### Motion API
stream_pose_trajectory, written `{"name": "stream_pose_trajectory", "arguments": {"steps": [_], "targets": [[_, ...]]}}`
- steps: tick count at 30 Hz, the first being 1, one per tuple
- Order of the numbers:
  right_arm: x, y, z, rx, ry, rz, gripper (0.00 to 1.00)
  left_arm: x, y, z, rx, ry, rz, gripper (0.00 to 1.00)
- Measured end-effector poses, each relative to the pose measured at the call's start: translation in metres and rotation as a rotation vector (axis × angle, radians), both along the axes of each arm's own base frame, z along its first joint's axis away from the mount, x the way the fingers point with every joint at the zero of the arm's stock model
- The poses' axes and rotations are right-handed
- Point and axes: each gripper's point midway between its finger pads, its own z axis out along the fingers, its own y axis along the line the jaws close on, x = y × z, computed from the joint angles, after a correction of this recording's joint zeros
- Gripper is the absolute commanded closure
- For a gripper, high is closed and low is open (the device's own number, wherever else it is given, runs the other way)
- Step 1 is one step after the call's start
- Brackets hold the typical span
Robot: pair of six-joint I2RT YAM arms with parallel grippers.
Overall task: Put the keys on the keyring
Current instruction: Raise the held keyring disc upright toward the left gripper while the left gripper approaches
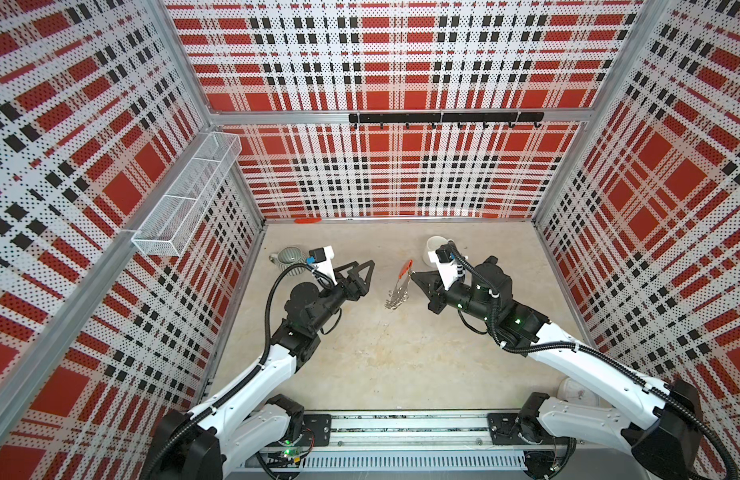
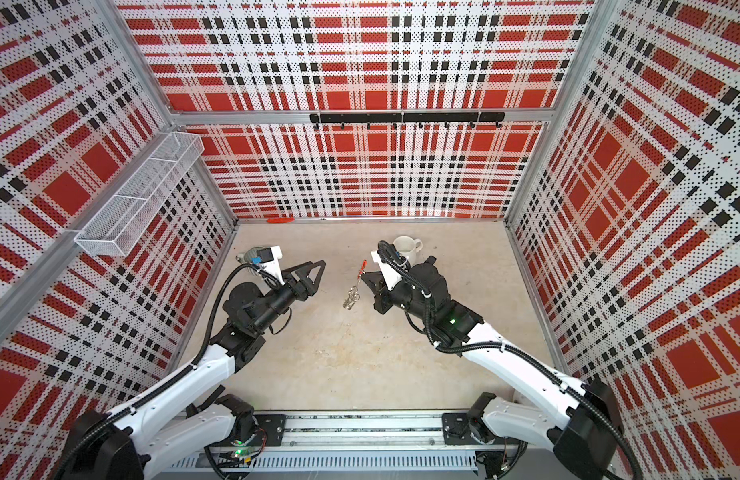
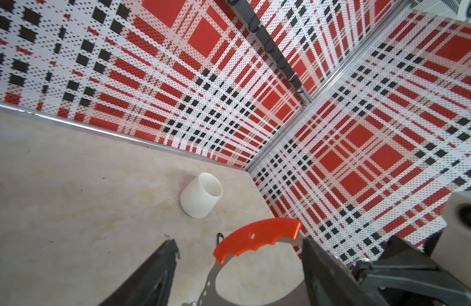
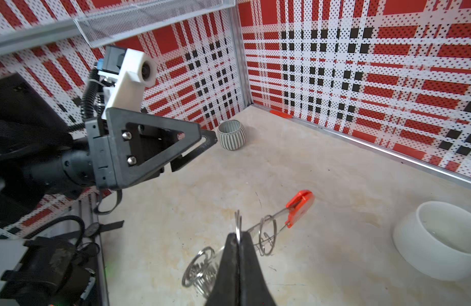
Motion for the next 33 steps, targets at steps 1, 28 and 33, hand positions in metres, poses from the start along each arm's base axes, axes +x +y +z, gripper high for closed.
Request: {"name": "stream_pose_trajectory", "arguments": {"steps": [1, 28, 33], "targets": [[0.0, 0.0, 0.003, 0.015, 0.001, 0.011, 1.0, 0.0, -0.003, 0.004, -0.006, -0.001, -0.014, 0.35], [0.107, 0.005, 0.041, 0.433, 0.15, 0.17, 1.0, 0.062, 0.007, 0.037, -0.104, -0.043, -0.048, 0.33], [0.121, 0.006, 0.034, 0.415, 0.172, 0.152, 1.0, 0.066, 0.011, 0.034, -0.105, -0.036, -0.037, 0.39]]}}
